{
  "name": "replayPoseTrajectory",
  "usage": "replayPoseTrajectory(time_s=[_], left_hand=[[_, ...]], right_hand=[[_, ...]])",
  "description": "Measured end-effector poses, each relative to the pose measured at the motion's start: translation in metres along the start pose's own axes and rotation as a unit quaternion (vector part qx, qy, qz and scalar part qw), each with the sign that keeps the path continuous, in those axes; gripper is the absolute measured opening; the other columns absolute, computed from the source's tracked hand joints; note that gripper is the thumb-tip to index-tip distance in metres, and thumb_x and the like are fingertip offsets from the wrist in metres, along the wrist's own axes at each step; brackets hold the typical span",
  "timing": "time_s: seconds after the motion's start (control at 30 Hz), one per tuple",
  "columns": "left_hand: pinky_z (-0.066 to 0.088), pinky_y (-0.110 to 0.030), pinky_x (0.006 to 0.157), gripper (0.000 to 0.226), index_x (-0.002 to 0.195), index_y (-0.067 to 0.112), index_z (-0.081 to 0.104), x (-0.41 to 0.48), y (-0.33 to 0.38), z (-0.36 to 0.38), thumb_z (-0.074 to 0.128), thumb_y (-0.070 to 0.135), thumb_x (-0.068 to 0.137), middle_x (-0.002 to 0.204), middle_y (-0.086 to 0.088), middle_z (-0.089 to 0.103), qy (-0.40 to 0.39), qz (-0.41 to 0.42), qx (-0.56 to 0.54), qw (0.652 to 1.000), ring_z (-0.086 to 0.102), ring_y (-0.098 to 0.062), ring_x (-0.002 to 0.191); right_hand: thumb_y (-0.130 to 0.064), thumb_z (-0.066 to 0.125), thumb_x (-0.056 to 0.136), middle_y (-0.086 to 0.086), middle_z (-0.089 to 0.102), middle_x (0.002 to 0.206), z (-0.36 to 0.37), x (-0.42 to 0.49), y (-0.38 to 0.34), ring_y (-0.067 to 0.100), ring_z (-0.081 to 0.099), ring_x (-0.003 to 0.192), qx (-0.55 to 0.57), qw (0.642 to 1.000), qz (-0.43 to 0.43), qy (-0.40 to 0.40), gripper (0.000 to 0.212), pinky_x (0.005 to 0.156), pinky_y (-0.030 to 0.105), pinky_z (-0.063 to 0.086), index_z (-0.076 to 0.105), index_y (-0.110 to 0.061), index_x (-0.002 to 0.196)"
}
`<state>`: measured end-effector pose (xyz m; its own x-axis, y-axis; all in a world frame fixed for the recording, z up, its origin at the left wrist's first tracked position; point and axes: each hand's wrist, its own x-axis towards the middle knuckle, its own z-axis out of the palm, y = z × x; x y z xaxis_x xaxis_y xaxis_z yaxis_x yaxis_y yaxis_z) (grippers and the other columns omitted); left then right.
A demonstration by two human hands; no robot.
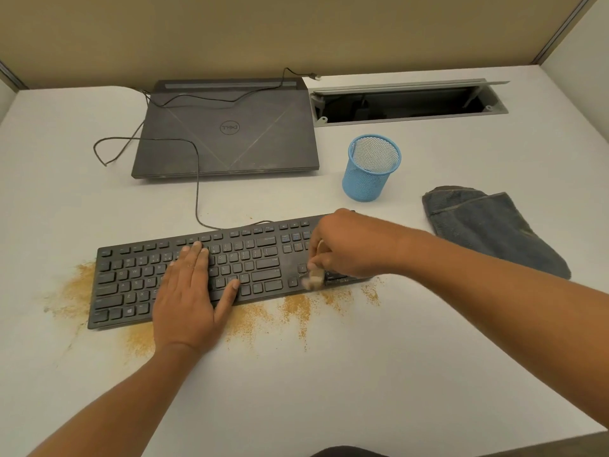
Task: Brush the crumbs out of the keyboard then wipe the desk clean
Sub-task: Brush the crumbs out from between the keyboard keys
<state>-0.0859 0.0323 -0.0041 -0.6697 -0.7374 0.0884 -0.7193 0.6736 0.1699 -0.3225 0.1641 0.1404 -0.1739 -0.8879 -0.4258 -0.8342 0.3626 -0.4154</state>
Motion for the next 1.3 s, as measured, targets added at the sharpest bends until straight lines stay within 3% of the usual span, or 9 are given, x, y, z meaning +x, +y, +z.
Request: replayPoseTrajectory(time_s=[0.3, 0.53, 0.63, 0.7, 0.77, 0.9, 1.07, 1.2, 1.3], left_hand=[[0.018, -0.042, 0.121, 0.081, 0.149, 0.007, 0.034, 0.0, 0.001, 0.0, 0.027, 0.065, 0.094, 0.156, -0.009, 0.034, 0.004, 0.001, -0.005, 1.0, 0.024, -0.022, 0.147], [0.016, -0.04, 0.121, 0.082, 0.149, 0.007, 0.034, 0.0, 0.002, -0.001, 0.025, 0.066, 0.093, 0.156, -0.01, 0.033, 0.007, 0.0, -0.009, 1.0, 0.024, -0.023, 0.147], [0.017, -0.041, 0.121, 0.082, 0.149, 0.007, 0.034, 0.0, 0.002, -0.002, 0.025, 0.066, 0.093, 0.156, -0.01, 0.034, 0.007, -0.001, -0.012, 1.0, 0.023, -0.023, 0.147], [0.017, -0.041, 0.121, 0.082, 0.149, 0.007, 0.034, 0.0, 0.003, -0.003, 0.024, 0.066, 0.093, 0.156, -0.01, 0.034, 0.009, 0.0, -0.011, 1.0, 0.024, -0.023, 0.147], [0.018, -0.041, 0.121, 0.083, 0.148, 0.006, 0.035, -0.001, 0.003, -0.003, 0.024, 0.067, 0.093, 0.155, -0.011, 0.035, 0.011, -0.001, -0.011, 1.0, 0.025, -0.023, 0.146], [0.018, -0.041, 0.121, 0.083, 0.149, 0.007, 0.034, -0.001, 0.003, -0.002, 0.023, 0.068, 0.094, 0.156, -0.01, 0.033, 0.006, -0.003, -0.007, 1.0, 0.024, -0.023, 0.147], [0.019, -0.042, 0.121, 0.082, 0.15, 0.008, 0.033, -0.001, 0.002, -0.002, 0.023, 0.067, 0.094, 0.157, -0.009, 0.032, 0.006, -0.004, -0.004, 1.0, 0.023, -0.023, 0.147], [0.018, -0.041, 0.121, 0.082, 0.149, 0.008, 0.034, 0.0, 0.002, -0.002, 0.023, 0.067, 0.094, 0.157, -0.01, 0.033, 0.006, -0.002, -0.006, 1.0, 0.023, -0.023, 0.147], [0.018, -0.042, 0.121, 0.083, 0.15, 0.008, 0.033, -0.001, 0.001, -0.002, 0.022, 0.068, 0.094, 0.157, -0.009, 0.033, 0.006, -0.002, -0.006, 1.0, 0.023, -0.022, 0.147]], right_hand=[[-0.026, 0.06, 0.095, -0.01, 0.067, 0.077, 0.014, -0.037, 0.028, 0.003, 0.057, 0.064, 0.082, 0.988, 0.091, 0.091, 0.016, 0.055, 0.018, 0.037, 0.072, -0.023, 0.085], [-0.03, 0.056, 0.097, -0.009, 0.072, 0.094, 0.039, -0.046, 0.035, 0.005, 0.053, 0.06, 0.091, 0.977, 0.119, 0.153, 0.048, 0.054, 0.018, 0.028, 0.051, -0.032, 0.049], [-0.032, 0.056, 0.097, -0.009, 0.071, 0.089, 0.039, -0.05, 0.036, 0.004, 0.05, 0.056, 0.073, 0.967, 0.145, 0.197, 0.037, 0.052, 0.016, 0.027, 0.061, -0.029, 0.061], [-0.035, 0.054, 0.097, -0.01, 0.072, 0.089, 0.046, -0.051, 0.035, 0.003, 0.053, 0.059, 0.062, 0.976, 0.14, 0.157, 0.027, 0.052, 0.013, 0.028, 0.07, -0.028, 0.076], [-0.034, 0.054, 0.097, -0.011, 0.072, 0.091, 0.05, -0.05, 0.031, 0.003, 0.055, 0.061, 0.09, 0.981, 0.122, 0.122, 0.024, 0.054, 0.014, 0.031, 0.07, -0.032, 0.079], [-0.035, 0.055, 0.098, -0.008, 0.07, 0.088, 0.041, -0.039, 0.026, 0.006, 0.058, 0.071, 0.096, 0.975, 0.119, 0.159, 0.02, 0.059, 0.02, 0.037, 0.071, -0.025, 0.09], [-0.029, 0.058, 0.097, 0.0, 0.071, 0.09, 0.024, -0.031, 0.013, 0.012, 0.061, 0.074, 0.092, 0.987, 0.092, 0.089, 0.02, 0.056, 0.018, 0.041, 0.073, -0.015, 0.095], [-0.029, 0.059, 0.097, -0.01, 0.064, 0.076, 0.01, -0.025, 0.016, 0.002, 0.055, 0.065, 0.089, 0.984, 0.09, 0.127, 0.022, 0.053, 0.012, 0.036, 0.074, -0.013, 0.094], [-0.033, 0.059, 0.097, -0.003, 0.069, 0.08, 0.016, -0.026, 0.012, 0.005, 0.058, 0.064, 0.089, 0.992, 0.076, 0.057, 0.024, 0.052, 0.016, 0.038, 0.075, -0.015, 0.097]])
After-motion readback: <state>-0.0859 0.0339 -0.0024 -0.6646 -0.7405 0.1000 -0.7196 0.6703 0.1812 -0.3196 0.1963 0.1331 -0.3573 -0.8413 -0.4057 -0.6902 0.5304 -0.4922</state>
